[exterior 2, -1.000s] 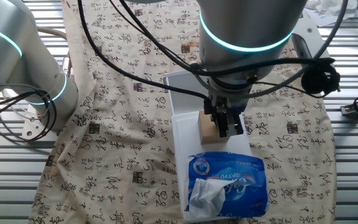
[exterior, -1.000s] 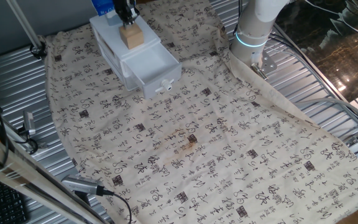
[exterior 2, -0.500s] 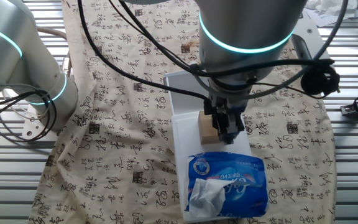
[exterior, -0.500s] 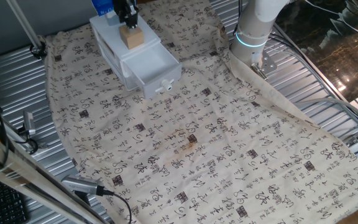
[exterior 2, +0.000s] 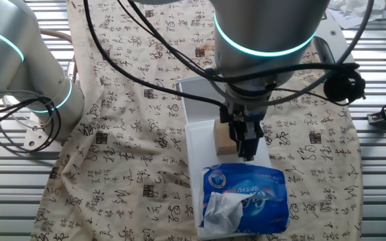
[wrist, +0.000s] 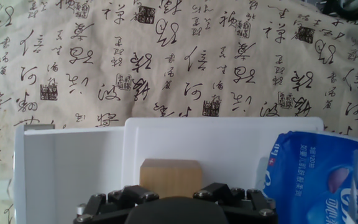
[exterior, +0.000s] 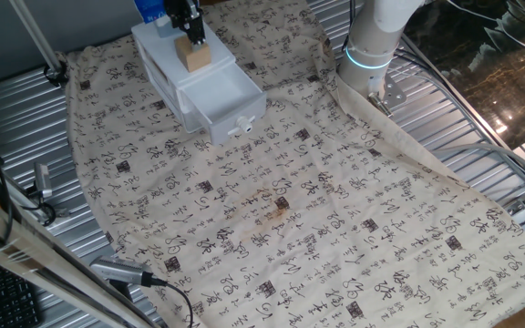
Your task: Put things in the drawer
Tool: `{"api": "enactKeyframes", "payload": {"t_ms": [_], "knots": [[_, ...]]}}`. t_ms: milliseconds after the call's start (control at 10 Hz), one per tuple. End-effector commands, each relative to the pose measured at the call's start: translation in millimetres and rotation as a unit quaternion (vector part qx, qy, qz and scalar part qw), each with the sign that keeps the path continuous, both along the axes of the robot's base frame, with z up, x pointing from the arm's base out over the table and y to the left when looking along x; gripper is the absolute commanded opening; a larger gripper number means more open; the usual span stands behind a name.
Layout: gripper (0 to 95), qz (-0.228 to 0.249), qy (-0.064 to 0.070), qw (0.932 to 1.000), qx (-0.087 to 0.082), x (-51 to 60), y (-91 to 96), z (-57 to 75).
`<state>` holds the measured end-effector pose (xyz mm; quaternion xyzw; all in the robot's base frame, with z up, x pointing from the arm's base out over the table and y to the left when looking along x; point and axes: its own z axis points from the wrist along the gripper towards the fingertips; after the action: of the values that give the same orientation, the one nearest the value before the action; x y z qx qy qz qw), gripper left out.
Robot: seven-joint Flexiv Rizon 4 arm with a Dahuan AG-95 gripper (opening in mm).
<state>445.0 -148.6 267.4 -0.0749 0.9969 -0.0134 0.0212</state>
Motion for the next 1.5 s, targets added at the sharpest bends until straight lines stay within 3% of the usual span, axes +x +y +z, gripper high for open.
{"api": "enactKeyframes", "payload": {"t_ms": [100,700,1300,1400,1500], "knots": [[76.0,-0.004,-0.001,1.0000,0.000,1.8,2.2,-3.4],[76.0,-0.009,-0.002,1.0000,0.001,5.2,3.2,-11.2],[76.0,-0.010,-0.007,0.9999,0.002,-0.1,1.8,-19.1],[57.0,-0.010,-0.008,0.9999,0.002,0.1,1.7,-19.5],[57.0,-0.011,-0.009,0.9999,0.004,0.1,1.6,-19.7]]}}
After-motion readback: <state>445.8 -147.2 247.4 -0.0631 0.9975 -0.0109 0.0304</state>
